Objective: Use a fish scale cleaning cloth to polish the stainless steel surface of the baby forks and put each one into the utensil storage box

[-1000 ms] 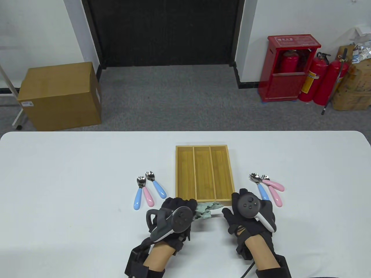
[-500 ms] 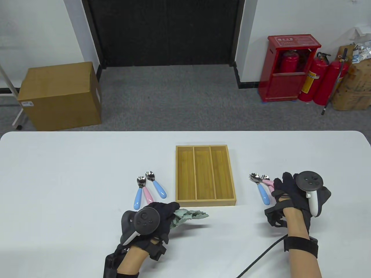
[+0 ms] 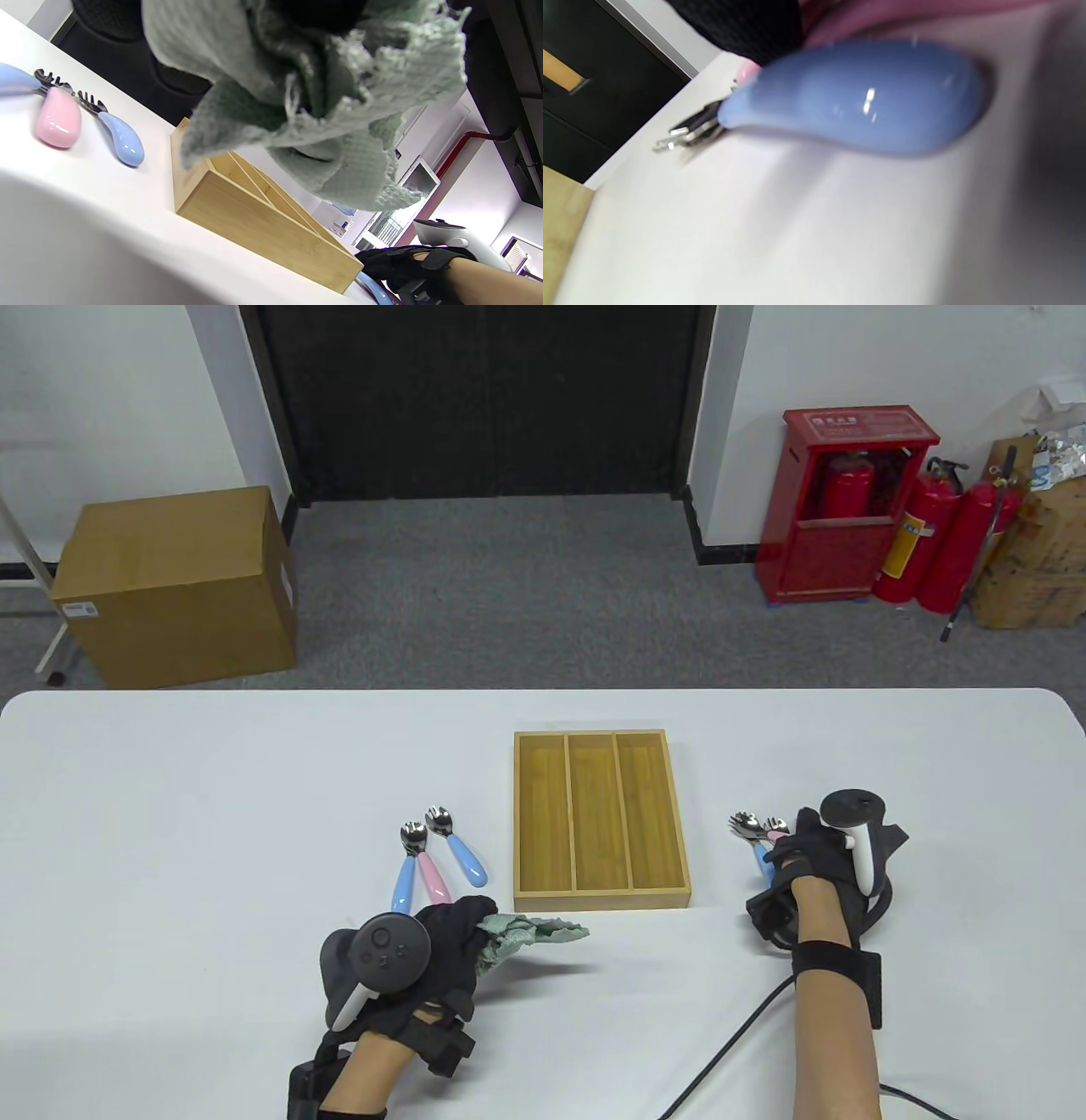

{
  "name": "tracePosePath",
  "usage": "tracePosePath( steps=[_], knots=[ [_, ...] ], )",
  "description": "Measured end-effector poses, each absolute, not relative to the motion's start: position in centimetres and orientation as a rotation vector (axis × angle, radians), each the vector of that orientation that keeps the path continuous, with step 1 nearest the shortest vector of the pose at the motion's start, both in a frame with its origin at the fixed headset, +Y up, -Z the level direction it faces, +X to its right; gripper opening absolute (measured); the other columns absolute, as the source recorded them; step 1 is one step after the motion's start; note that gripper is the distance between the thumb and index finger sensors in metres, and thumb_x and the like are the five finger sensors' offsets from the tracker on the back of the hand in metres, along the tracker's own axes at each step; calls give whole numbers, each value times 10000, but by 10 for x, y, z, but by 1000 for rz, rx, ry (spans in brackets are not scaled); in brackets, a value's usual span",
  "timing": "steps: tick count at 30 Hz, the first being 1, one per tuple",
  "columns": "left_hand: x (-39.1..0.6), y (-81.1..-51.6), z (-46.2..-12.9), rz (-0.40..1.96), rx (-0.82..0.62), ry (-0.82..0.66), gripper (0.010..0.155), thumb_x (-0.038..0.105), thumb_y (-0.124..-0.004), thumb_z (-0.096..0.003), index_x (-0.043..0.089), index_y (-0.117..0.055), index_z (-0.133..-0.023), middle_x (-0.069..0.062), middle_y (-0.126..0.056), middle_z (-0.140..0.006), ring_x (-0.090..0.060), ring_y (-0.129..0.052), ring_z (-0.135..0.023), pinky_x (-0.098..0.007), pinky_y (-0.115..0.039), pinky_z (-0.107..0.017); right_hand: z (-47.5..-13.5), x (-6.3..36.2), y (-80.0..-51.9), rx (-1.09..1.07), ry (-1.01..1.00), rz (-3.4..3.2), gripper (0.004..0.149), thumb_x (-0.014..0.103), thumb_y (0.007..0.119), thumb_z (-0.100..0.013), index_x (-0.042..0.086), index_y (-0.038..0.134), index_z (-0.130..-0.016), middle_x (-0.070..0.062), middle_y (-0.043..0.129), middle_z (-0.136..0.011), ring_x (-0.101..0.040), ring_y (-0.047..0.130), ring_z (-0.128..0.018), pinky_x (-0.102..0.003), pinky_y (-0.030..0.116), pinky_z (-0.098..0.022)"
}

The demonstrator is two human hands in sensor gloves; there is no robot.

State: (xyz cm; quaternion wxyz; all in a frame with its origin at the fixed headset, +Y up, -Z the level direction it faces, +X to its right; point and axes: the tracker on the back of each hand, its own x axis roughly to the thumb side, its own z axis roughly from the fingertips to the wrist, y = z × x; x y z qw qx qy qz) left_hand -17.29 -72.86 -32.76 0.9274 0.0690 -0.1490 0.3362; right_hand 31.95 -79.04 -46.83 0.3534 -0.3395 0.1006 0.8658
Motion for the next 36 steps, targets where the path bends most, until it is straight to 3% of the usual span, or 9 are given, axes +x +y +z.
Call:
tracePosePath(
  steps=[10, 13, 15, 17, 19, 21, 25, 29, 36],
  knots=[
    [-177, -736, -332, 771, 120, -266, 452, 353, -709, -470, 257, -745, -911, -36, -941, -877, -313, -971, -817, -577, -715, -628, -476, 309, -782, -803, 180, 2245, 448, 223, 805, -465, 169, 640, -878, -58, 160, -1134, -367, 79, -1042, -641, 56, -711],
    [-181, -739, -335, 864, 103, -233, 451, 355, -709, -474, 258, -744, -913, -34, -944, -869, -305, -979, -805, -572, -720, -624, -470, 297, -764, -670, 51, 2300, 439, 242, 798, -454, 178, 663, -867, -88, 229, -1132, -394, 173, -1039, -656, 130, -711],
    [-185, -741, -336, 944, 95, -212, 451, 357, -708, -477, 262, -743, -916, -33, -948, -859, -300, -983, -794, -569, -723, -620, -466, 282, -748, -522, -55, 2332, 434, 253, 802, -442, 179, 687, -855, -124, 312, -1119, -439, 316, -1014, -667, 264, -700],
    [-188, -744, -337, 1028, 80, -185, 452, 358, -707, -480, 262, -742, -920, -33, -949, -857, -299, -984, -790, -567, -723, -619, -459, 263, -730, -331, -172, 2355, 429, 263, 812, -425, 172, 720, -834, -175, 481, -1072, -487, 552, -914, -666, 446, -642],
    [-193, -746, -338, 1117, 71, -158, 455, 363, -703, -485, 266, -739, -928, -31, -952, -853, -292, -988, -787, -561, -728, -617, -448, 239, -712, -137, -303, 2374, 425, 283, 821, -409, 171, 756, -814, -232, 634, -986, -438, 793, -735, -629, 632, -524],
    [-197, -750, -337, 1238, 56, -126, 455, 364, -701, -489, 267, -737, -933, -31, -954, -852, -294, -989, -783, -560, -729, -615, -433, 211, -695, 44, -355, 2354, 428, 306, 823, -404, 170, 775, -806, -229, 779, -878, -393, 904, -594, -593, 722, -429],
    [-205, -760, -338, 1477, -3, -93, 466, 369, -687, -504, 273, -710, -959, -29, -944, -861, -287, -983, -792, -556, -726, -619, -394, 149, -672, 307, -326, 2178, 440, 319, 816, -406, 141, 790, -808, -231, 860, -770, -353, 949, -465, -564, 758, -339],
    [-209, -764, -337, 1657, -39, -97, 492, 372, -670, -519, 298, -664, -1005, 0, -932, -877, -276, -973, -810, -550, -724, -629, -365, 100, -670, 465, -166, 2004, 444, 329, 802, -414, 114, 794, -803, -246, 883, -718, -334, 960, -403, -551, 769, -291],
    [-209, -763, -334, 1813, -53, -112, 514, 386, -650, -543, 342, -592, -1051, 28, -913, -913, -244, -964, -850, -529, -724, -655, -335, 58, -669, 573, -290, 1933, 441, 356, 792, -417, 114, 805, -785, -230, 907, -669, -292, 970, -343, -524, 786, -243]
  ],
)
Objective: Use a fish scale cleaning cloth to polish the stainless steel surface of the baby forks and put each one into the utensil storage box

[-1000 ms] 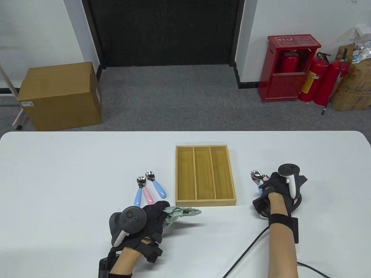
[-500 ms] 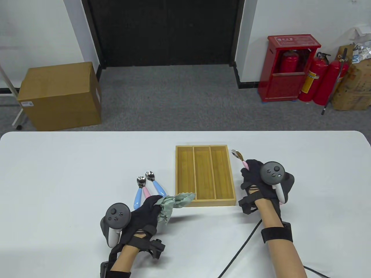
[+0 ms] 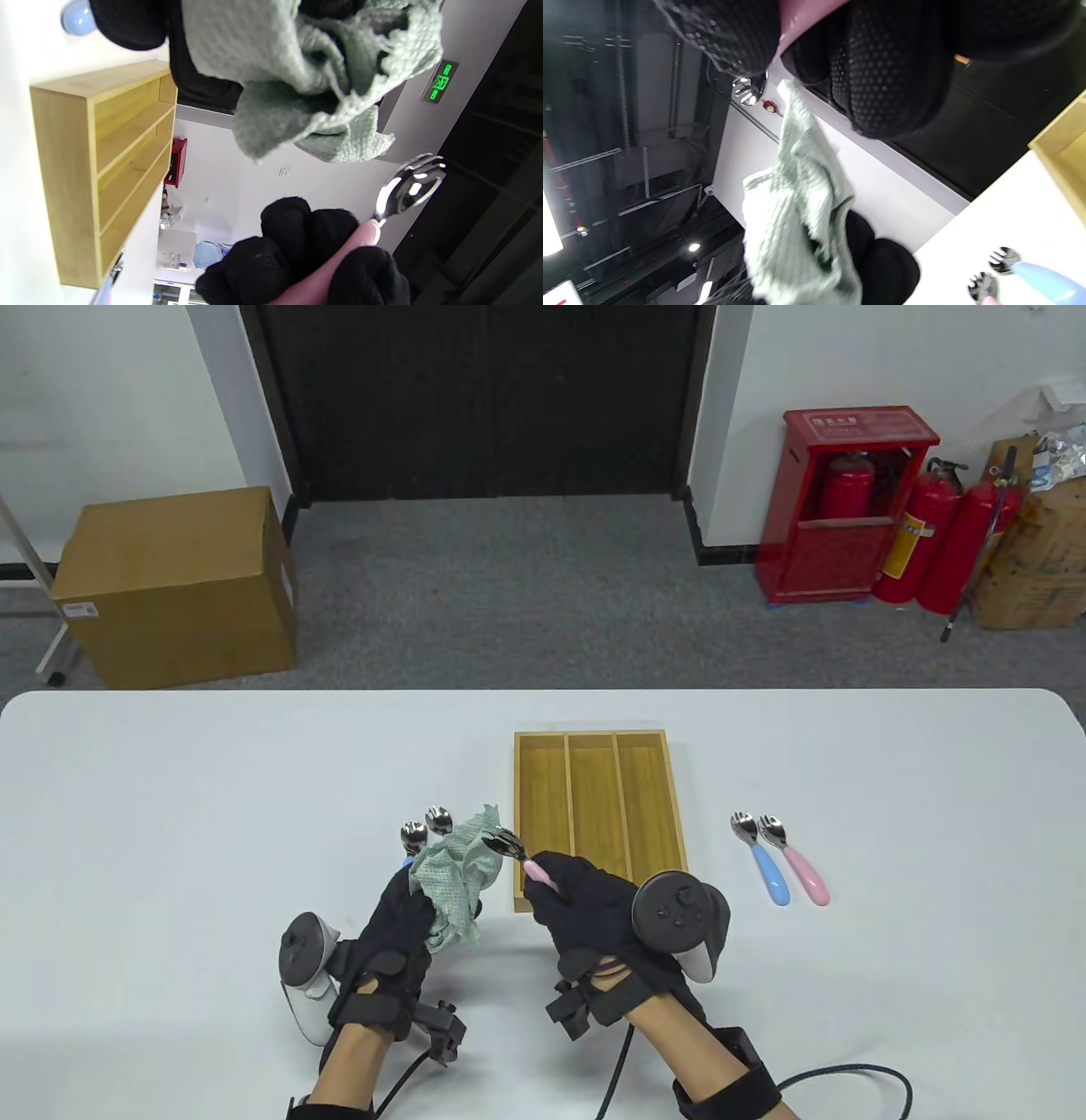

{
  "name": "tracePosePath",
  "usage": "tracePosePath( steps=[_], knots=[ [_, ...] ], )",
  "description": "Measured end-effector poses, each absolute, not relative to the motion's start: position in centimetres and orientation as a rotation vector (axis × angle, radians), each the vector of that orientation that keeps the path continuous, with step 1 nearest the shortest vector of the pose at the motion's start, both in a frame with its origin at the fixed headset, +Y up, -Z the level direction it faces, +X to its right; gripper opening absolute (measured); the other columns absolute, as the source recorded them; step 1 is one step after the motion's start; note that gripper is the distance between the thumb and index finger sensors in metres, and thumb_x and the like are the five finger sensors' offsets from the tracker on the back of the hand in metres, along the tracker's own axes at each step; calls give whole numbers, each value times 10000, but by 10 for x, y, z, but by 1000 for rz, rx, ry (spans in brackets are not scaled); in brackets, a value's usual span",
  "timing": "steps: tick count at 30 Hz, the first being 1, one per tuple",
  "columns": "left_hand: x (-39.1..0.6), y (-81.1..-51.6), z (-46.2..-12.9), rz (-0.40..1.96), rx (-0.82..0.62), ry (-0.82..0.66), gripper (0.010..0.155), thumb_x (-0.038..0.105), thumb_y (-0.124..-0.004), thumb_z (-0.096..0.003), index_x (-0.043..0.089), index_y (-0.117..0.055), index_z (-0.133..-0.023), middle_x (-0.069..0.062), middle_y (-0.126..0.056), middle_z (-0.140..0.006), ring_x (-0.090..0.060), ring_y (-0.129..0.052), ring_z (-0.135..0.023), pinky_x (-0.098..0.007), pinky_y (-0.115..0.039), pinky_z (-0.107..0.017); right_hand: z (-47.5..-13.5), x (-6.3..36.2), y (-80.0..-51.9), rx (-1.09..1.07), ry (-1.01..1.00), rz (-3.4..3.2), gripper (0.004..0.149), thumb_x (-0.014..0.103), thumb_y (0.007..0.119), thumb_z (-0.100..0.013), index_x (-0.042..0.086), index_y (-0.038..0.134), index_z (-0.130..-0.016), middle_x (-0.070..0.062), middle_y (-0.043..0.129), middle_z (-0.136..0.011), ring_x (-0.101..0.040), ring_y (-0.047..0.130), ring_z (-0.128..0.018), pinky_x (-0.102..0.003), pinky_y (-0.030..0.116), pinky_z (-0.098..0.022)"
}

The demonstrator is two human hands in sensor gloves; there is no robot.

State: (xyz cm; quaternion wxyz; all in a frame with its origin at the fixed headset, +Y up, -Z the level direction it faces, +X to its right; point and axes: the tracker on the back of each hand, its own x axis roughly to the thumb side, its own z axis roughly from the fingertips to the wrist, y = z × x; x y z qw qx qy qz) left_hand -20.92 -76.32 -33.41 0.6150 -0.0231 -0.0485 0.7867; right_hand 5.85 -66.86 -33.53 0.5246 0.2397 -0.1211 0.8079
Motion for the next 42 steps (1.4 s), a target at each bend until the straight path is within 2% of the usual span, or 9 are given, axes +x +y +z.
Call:
tracePosePath(
  steps=[5, 8, 12, 14, 21, 26, 33, 39, 42],
  knots=[
    [-199, -760, -335, 1897, -114, -240, 509, 400, -642, -550, 370, -589, -1056, 61, -897, -945, -215, -948, -893, -515, -716, -686, -331, 45, -683, 582, -179, 2033, 444, 351, 795, -416, 98, 811, -781, -239, 916, -651, -286, 978, -317, -516, 797, -220],
    [-189, -759, -336, 1923, -173, -364, 526, 423, -638, -558, 362, -564, -1075, 40, -805, -1040, -251, -821, -1004, -545, -649, -716, -333, 41, -697, 568, -81, 1991, 448, 346, 786, -417, 86, 809, -781, -248, 919, -630, -272, 980, -283, -508, 802, -194],
    [-178, -757, -334, 1908, -225, -449, 717, 560, -705, -562, 268, -378, -1129, -38, -644, -1127, -322, -676, -1070, -614, -553, -725, -332, 35, -707, 561, 25, 1933, 453, 330, 780, -417, 61, 810, -780, -266, 919, -607, -280, 971, -259, -515, 793, -176],
    [-177, -758, -334, 1881, -220, -416, 724, 555, -741, -555, 258, -390, -1115, -19, -662, -1108, -301, -699, -1061, -609, -560, -726, -330, 30, -710, 591, 40, 1938, 452, 334, 775, -415, 62, 813, -775, -258, 925, -592, -266, 972, -241, -510, 797, -165],
    [-181, -757, -332, 1886, -194, -317, 516, 423, -840, -503, 288, -680, -974, 88, -890, -931, -190, -891, -950, -565, -659, -709, -331, 24, -716, 639, 152, 1865, 455, 321, 770, -409, 35, 813, -760, -260, 928, -546, -252, 951, -187, -512, 787, -133],
    [-181, -749, -330, 1792, -30, -182, 489, 429, -856, -444, 275, -768, -900, 86, -979, -819, -171, -996, -827, -510, -747, -661, -333, 25, -720, 647, 142, 1868, 457, 335, 792, -418, 52, 799, -776, -262, 918, -592, -271, 965, -236, -520, 791, -170],
    [-200, -748, -331, 1728, 89, -63, 492, 494, -857, -440, 251, -795, -864, 74, -1015, -739, -166, -1044, -730, -476, -783, -631, -334, 26, -720, 653, 152, 1910, 514, 329, 815, -408, 48, 748, -833, -278, 891, -658, -312, 982, -310, -537, 789, -213],
    [-208, -742, -334, 1654, 133, -92, 515, 582, -878, -418, 254, -833, -812, 92, -1048, -653, -144, -1078, -654, -455, -811, -605, -334, 27, -710, 710, 85, 1945, 523, 333, 817, -398, 49, 754, -832, -260, 909, -609, -291, 974, -269, -531, 785, -202],
    [-205, -736, -337, 1660, 73, -207, 517, 512, -914, -401, 257, -807, -838, 47, -1019, -696, -195, -1042, -693, -503, -769, -616, -335, 32, -706, 709, 48, 1967, 515, 315, 828, -386, 52, 766, -825, -258, 910, -611, -297, 961, -268, -538, 776, -203]
  ],
)
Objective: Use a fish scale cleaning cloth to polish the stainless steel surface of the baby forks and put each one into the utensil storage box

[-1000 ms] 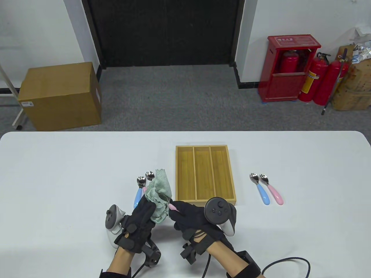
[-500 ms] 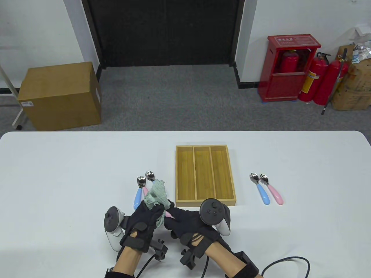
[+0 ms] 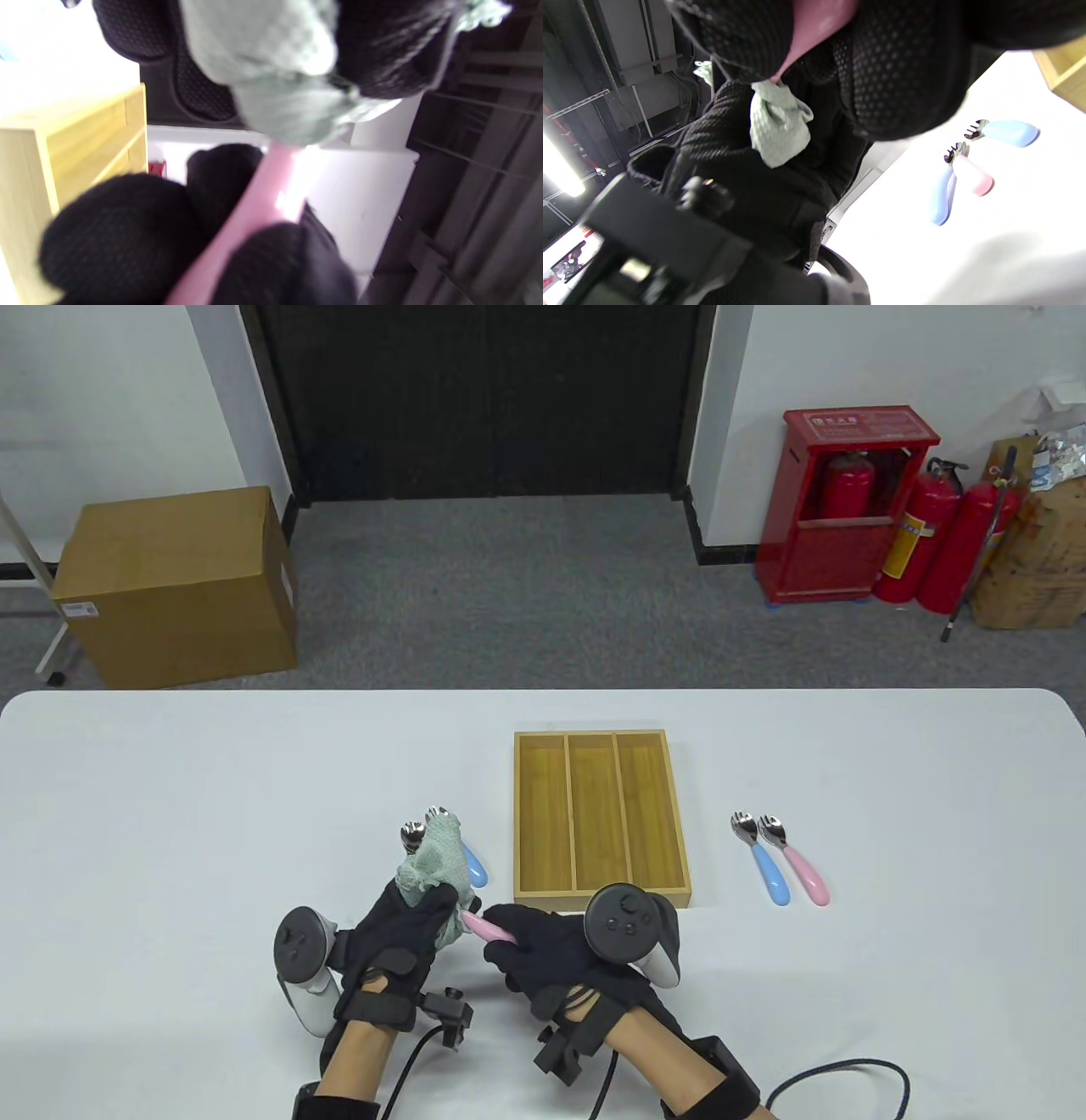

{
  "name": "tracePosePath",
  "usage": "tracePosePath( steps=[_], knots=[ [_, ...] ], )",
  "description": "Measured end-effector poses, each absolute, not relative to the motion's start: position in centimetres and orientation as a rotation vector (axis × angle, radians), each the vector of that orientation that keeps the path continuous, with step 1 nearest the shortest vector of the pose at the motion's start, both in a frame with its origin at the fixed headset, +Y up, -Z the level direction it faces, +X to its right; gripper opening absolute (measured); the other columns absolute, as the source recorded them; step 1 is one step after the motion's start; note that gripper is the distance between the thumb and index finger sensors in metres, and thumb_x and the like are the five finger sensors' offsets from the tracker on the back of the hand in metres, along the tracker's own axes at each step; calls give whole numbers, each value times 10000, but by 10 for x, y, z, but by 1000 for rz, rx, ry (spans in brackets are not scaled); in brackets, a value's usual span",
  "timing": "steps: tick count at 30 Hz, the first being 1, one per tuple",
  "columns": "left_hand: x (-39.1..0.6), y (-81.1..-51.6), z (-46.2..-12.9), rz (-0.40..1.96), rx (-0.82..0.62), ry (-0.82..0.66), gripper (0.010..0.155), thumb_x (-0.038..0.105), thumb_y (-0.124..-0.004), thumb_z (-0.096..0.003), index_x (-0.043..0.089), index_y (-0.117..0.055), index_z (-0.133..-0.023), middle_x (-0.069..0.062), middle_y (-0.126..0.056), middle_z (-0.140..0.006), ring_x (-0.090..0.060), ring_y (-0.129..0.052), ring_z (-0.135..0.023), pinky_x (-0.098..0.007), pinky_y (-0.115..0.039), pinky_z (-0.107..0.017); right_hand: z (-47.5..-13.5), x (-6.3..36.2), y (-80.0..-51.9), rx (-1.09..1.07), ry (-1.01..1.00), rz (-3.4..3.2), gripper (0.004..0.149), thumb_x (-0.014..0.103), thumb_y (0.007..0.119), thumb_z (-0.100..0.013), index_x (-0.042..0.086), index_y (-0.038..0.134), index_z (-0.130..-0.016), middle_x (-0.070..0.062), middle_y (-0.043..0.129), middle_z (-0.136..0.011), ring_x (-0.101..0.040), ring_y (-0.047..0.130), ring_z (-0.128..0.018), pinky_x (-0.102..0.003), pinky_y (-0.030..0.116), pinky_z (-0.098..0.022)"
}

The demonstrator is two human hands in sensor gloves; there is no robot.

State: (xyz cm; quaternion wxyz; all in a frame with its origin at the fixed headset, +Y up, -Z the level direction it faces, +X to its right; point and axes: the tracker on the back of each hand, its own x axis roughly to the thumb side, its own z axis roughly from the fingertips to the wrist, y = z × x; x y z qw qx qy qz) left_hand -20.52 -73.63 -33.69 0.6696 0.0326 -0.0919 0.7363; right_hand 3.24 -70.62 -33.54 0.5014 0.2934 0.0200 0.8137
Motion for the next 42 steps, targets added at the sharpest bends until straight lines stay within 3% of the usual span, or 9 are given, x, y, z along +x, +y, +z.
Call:
tracePosePath(
  steps=[5, 18, 24, 29, 33, 36, 42],
  knots=[
    [-206, -729, -335, 1450, 105, -229, 506, 452, -930, -395, 279, -798, -851, 41, -1015, -695, -207, -1039, -686, -522, -767, -613, -343, 40, -706, 722, 31, 2018, 510, 304, 841, -368, 70, 786, -818, -250, 911, -625, -304, 951, -277, -542, 768, -213],
    [-221, -730, -334, 1452, 203, -66, 445, 458, -879, -410, 302, -837, -825, 42, -1032, -678, -203, -1047, -665, -510, -776, -611, -339, 34, -699, 782, 23, 2052, 524, 295, 834, -372, 46, 785, -830, -257, 929, -598, -286, 975, -254, -534, 788, -205],
    [-226, -722, -327, 1214, 332, -8, 433, 462, -861, -415, 302, -836, -817, 70, -1033, -659, -198, -1048, -658, -508, -779, -608, -342, 40, -701, 751, 22, 2058, 517, 303, 857, -363, 47, 823, -810, -259, 957, -582, -299, 993, -243, -541, 796, -200],
    [-235, -722, -325, 1193, 390, 101, 433, 463, -855, -437, 299, -810, -835, 72, -1013, -681, -196, -1029, -682, -510, -762, -622, -355, 62, -698, 697, -38, 2105, 493, 295, 887, -346, 74, 866, -786, -253, 983, -603, -327, 1013, -274, -555, 802, -219],
    [-241, -729, -328, 1243, 357, 51, 441, 452, -872, -442, 272, -821, -841, 44, -1019, -682, -228, -1027, -677, -530, -752, -610, -376, 107, -695, 470, -200, 2183, 486, 299, 890, -353, 71, 871, -782, -255, 987, -613, -344, 1016, -300, -573, 793, -251],
    [-244, -727, -332, 1227, 325, 34, 447, 466, -860, -461, 278, -801, -863, 50, -1007, -709, -222, -1018, -702, -528, -745, -624, -393, 150, -698, 168, -278, 2324, 475, 307, 882, -374, 75, 863, -788, -259, 969, -640, -363, 1006, -342, -590, 777, -288],
    [-241, -736, -336, 1261, 289, 34, 462, 468, -850, -475, 262, -784, -883, 38, -998, -729, -238, -1007, -716, -537, -734, -623, -424, 178, -716, -202, -214, 2531, 456, 340, 868, -388, 118, 867, -786, -244, 858, -813, -426, 921, -553, -633, 700, -426]
  ],
)
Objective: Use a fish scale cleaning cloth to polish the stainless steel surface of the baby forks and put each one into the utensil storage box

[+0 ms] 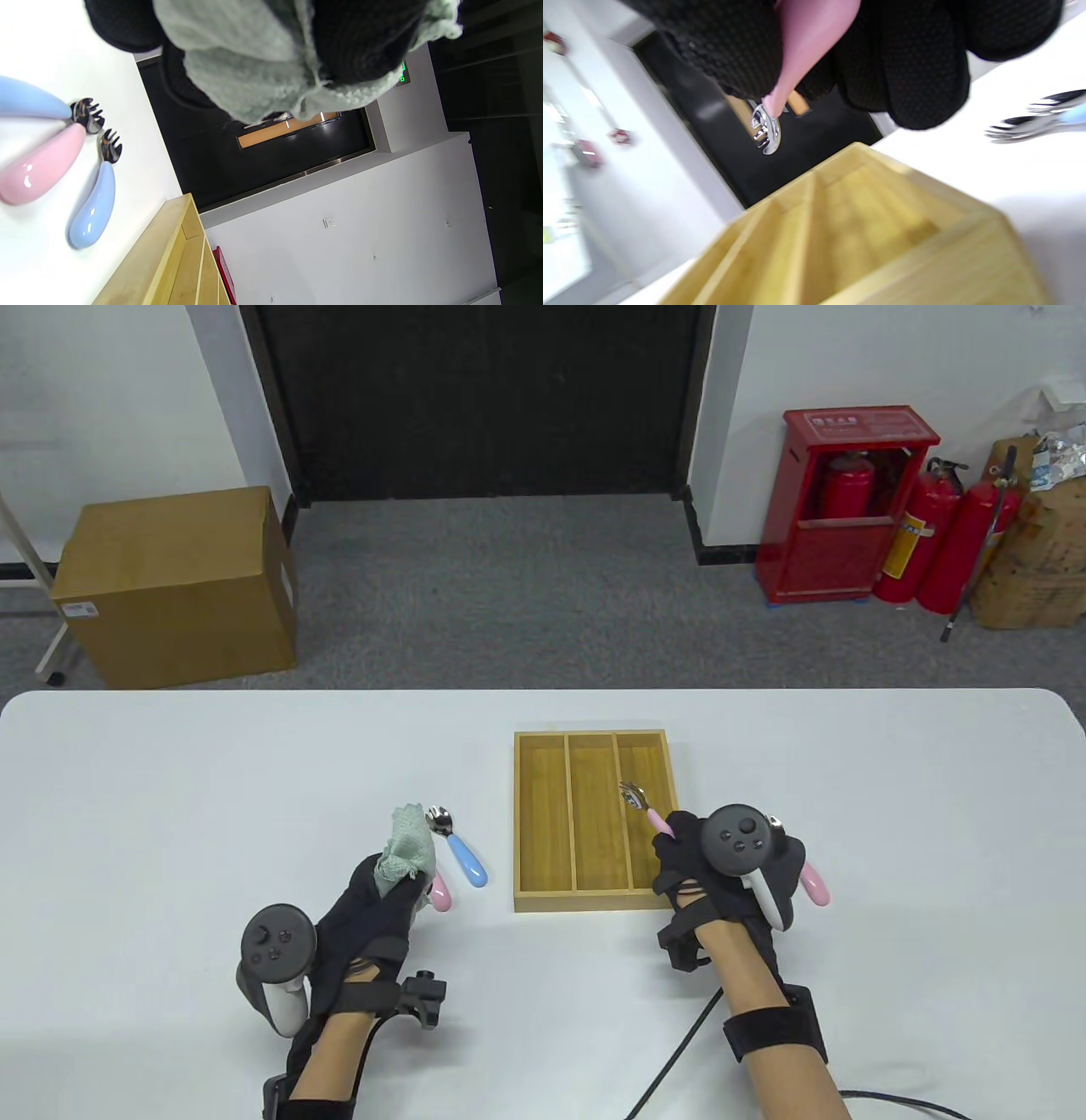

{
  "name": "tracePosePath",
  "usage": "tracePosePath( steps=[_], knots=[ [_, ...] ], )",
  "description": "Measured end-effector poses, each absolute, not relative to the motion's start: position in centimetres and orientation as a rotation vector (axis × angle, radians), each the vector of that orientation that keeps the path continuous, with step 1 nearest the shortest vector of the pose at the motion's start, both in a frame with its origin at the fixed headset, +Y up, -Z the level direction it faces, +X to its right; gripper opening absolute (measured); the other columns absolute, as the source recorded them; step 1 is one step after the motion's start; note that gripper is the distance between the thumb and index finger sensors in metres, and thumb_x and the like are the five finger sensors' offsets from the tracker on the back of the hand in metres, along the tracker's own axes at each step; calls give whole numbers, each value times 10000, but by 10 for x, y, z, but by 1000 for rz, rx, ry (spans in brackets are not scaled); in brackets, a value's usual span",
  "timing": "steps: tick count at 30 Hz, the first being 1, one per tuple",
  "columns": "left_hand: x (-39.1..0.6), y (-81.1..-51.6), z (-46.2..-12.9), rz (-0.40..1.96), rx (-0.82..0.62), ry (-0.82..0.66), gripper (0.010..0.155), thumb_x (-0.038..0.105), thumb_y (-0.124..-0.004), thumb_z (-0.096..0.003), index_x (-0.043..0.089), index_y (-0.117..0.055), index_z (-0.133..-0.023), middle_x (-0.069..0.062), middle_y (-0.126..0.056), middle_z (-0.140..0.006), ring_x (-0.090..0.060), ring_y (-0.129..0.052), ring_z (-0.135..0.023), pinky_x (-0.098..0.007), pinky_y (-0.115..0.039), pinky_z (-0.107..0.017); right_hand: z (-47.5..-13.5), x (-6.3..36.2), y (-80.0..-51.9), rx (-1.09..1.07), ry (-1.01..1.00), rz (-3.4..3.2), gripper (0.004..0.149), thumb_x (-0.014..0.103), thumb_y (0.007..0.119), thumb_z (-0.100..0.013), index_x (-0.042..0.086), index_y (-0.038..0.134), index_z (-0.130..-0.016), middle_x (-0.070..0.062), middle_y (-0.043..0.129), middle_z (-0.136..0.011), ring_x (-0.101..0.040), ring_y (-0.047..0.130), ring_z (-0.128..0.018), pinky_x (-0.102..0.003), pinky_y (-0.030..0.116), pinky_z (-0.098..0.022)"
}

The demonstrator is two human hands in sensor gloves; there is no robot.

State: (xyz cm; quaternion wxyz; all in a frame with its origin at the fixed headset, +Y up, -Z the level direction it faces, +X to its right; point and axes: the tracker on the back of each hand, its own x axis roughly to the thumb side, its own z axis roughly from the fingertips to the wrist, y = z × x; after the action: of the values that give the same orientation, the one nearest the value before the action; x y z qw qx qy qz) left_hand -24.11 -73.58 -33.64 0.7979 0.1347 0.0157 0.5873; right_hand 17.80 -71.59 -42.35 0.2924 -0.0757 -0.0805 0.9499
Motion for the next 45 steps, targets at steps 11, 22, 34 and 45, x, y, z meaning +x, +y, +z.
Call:
tracePosePath(
  steps=[11, 22, 34, 45],
  knots=[
    [-228, -739, -334, 1196, 257, -49, 472, 462, -856, -473, 229, -796, -879, 0, -1009, -715, -267, -1014, -693, -555, -735, -600, -464, 159, -760, -388, -69, 2627, 451, 357, 863, -394, 107, 881, -769, -212, 541, -1032, -471, 658, -840, -663, 512, -605],
    [-227, -743, -333, 1172, 246, -63, 478, 463, -852, -477, 219, -794, -884, -9, -1008, -718, -274, -1012, -694, -561, -732, -599, -479, 158, -771, -356, 139, 2617, 488, 346, 868, -389, 85, 826, -799, -209, 463, -1054, -476, 594, -872, -669, 462, -624],
    [-233, -743, -332, 1174, 253, -45, 480, 464, -850, -480, 219, -789, -888, -8, -1005, -722, -274, -1009, -699, -560, -729, -602, -466, 277, -737, -636, -8, 2395, 462, 285, 872, -401, 104, 824, -823, -206, 469, -1067, -481, 570, -897, -679, 429, -647],
    [-228, -748, -335, 1173, 218, -54, 484, 463, -849, -480, 213, -787, -889, -14, -1004, -723, -278, -1009, -697, -564, -727, -601, -451, 316, -777, -897, 267, 2444, 556, 241, 868, -409, 90, 693, -915, -154, 277, -1101, -456, 369, -983, -667, 303, -689]
  ],
)
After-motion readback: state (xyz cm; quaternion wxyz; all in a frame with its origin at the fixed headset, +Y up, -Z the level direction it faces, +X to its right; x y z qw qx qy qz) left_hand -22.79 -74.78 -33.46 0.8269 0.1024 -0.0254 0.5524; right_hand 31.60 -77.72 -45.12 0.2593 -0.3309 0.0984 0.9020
